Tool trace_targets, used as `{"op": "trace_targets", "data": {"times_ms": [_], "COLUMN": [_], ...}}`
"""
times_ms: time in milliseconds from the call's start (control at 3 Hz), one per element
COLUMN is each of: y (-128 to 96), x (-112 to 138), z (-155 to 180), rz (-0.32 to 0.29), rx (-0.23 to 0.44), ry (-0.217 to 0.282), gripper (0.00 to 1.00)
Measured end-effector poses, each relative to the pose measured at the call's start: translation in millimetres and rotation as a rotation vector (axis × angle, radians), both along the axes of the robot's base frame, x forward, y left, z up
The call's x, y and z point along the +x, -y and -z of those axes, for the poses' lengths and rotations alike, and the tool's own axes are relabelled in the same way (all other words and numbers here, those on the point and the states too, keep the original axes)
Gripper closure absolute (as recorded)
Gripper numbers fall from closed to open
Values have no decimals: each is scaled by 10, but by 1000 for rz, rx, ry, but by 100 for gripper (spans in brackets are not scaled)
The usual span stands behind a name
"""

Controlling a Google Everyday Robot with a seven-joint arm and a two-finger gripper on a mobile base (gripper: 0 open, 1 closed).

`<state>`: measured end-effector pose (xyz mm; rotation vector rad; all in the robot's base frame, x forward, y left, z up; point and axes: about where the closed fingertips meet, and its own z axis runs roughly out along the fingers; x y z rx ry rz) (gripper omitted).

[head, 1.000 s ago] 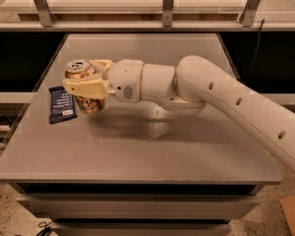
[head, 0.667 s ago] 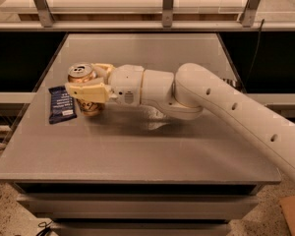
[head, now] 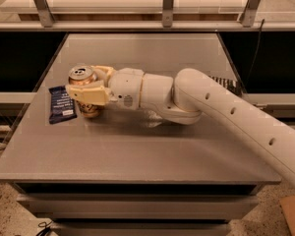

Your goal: Place orange can upright

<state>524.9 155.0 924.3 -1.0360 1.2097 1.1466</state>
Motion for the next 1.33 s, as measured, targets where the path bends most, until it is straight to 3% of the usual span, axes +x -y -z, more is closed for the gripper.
{"op": "trace_targets", "data": {"times_ms": [1000, 1333], "y": [6, -17], "x": [23, 43], "z": [-10, -48], "rz": [0, -22], "rx": [7, 1], "ry": [8, 5], "gripper": [13, 0]}}
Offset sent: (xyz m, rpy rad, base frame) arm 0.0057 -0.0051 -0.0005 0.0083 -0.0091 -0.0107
